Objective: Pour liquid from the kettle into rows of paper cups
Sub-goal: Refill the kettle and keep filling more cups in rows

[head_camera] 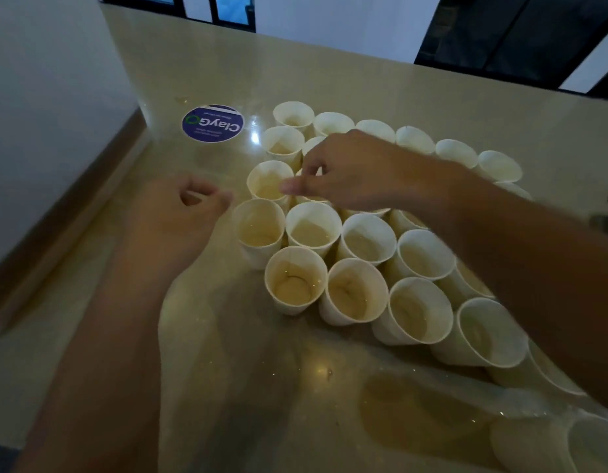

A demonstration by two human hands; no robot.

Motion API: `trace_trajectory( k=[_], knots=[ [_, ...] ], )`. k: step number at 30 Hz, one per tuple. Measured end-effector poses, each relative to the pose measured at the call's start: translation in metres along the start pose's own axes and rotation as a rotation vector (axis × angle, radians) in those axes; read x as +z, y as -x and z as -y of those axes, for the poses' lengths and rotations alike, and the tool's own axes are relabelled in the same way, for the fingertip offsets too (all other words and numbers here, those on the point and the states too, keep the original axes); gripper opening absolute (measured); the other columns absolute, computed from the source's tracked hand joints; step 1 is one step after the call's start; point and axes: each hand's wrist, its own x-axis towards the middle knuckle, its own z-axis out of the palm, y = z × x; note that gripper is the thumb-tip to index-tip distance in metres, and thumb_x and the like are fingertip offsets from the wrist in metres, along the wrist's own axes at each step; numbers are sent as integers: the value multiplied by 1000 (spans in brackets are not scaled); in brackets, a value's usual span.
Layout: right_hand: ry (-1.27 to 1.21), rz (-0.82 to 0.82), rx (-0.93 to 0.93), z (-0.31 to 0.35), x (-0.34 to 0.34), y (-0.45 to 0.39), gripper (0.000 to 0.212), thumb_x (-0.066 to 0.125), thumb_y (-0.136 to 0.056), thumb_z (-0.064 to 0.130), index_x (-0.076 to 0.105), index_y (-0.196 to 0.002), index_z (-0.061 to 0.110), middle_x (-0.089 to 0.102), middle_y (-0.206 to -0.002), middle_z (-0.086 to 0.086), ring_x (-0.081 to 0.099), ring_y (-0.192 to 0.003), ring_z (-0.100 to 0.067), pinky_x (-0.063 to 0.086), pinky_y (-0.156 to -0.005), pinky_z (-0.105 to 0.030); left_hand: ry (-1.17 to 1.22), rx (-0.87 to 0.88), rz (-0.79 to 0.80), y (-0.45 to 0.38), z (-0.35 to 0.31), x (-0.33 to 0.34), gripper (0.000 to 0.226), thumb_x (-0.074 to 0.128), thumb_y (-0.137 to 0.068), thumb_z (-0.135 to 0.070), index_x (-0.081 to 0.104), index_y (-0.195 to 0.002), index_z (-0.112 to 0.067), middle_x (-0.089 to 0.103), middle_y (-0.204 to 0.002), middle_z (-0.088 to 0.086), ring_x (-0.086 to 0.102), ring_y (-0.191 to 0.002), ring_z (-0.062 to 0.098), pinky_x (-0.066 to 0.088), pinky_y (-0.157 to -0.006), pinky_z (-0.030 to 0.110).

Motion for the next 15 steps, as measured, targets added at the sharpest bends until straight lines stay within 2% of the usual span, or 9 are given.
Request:
trace_trajectory(
  k=[3,5,8,10,13,15],
  knots=[
    [7,6,2,-16,-30,43,55,43,-90,72,70,-111,29,64,-98,16,57,-83,-3,40,-69,-23,76,210,-20,23,-34,-2,6,68,-91,-33,65,-86,-36,65,-79,-10,57,-64,1,40,-58,19],
    [36,27,41,-25,-46,77,61,38,-83,77,66,-114,34,56,-88,23,54,-80,1,37,-68,-23,112,338,46,45,-56,3,9,68,-90,-33,65,-92,-41,66,-80,-14,61,-70,2,43,-61,14],
    [8,61,125,-41,-61,140,60,37,-72,80,63,-110,42,61,-70,20,61,-69,3,36,-63,-23,162,493,238,85,-79,26,9,66,-88,-40,66,-96,-44,66,-81,-17,62,-73,4,47,-62,15],
    [-38,63,168,-54,-62,178,54,40,-68,80,63,-104,47,65,-73,27,61,-66,8,39,-63,-26,157,562,374,111,-90,41,12,64,-86,-41,66,-97,-44,66,-86,-19,62,-76,3,47,-62,11],
    [-116,5,264,-75,-58,227,52,45,-66,82,66,-102,50,70,-78,21,65,-69,3,49,-73,-33,162,624,539,146,-99,69,8,63,-87,-43,66,-94,-43,65,-86,-23,62,-79,2,47,-63,11],
    [-156,-26,326,-90,-49,258,50,46,-64,82,67,-97,51,71,-78,20,66,-72,2,50,-77,-32,126,629,644,164,-102,89,9,60,-87,-47,65,-93,-44,63,-89,-28,60,-81,-2,45,-63,9]
  ],
)
